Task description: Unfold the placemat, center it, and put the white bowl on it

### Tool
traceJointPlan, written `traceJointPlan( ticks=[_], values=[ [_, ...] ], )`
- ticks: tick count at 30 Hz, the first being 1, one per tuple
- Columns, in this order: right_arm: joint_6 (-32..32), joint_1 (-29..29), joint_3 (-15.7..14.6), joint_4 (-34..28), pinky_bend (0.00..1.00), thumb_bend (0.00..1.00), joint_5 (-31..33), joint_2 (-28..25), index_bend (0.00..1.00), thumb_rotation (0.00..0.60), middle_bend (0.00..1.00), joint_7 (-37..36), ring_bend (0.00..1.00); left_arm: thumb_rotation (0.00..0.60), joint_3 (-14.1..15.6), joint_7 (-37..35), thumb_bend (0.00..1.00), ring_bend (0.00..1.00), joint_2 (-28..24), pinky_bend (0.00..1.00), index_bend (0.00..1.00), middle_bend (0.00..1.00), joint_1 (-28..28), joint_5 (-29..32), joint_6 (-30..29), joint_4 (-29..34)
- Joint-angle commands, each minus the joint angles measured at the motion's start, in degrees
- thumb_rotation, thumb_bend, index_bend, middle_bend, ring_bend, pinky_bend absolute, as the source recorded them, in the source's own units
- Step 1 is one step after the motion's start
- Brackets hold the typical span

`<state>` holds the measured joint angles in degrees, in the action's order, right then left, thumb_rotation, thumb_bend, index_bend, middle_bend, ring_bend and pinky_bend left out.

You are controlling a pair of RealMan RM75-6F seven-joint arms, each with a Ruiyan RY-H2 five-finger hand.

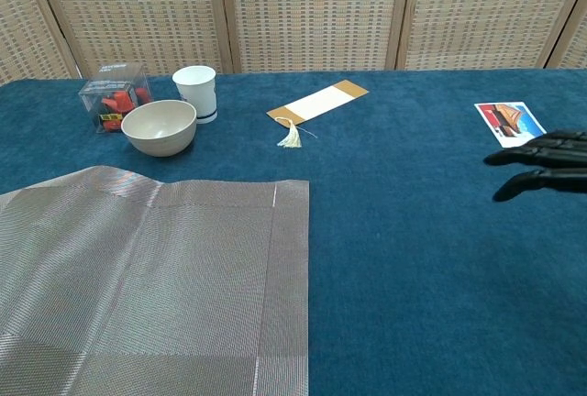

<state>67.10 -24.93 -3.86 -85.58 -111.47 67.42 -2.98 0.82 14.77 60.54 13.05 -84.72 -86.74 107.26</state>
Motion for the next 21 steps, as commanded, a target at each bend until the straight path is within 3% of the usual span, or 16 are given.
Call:
traceJointPlan(
  ticks=[1, 11, 21],
  values=[
    [-3.88, -4.09, -0.82, -1.65, 0.00, 0.00, -2.70, 2.03, 0.21, 0.600, 0.00, -2.12, 0.00, 0.600, -0.54, -0.01, 0.00, 0.00, 0.23, 0.00, 0.00, 0.00, 0.35, -0.23, 0.41, -0.73],
    [-13.16, -12.96, 0.22, -2.64, 0.00, 0.00, -4.67, 11.48, 0.24, 0.600, 0.00, -1.35, 0.00, 0.600, -2.13, -2.18, 0.00, 0.00, 0.31, 0.00, 0.00, 0.00, 1.39, 1.72, 3.66, -2.75],
    [-17.81, -17.32, 0.04, 0.47, 0.00, 0.00, -3.75, 18.84, 0.25, 0.600, 0.02, 0.00, 0.00, 0.600, -2.81, -3.60, 0.00, 0.00, 0.12, 0.00, 0.00, 0.00, 1.56, 2.30, 5.09, -3.33]
  ],
)
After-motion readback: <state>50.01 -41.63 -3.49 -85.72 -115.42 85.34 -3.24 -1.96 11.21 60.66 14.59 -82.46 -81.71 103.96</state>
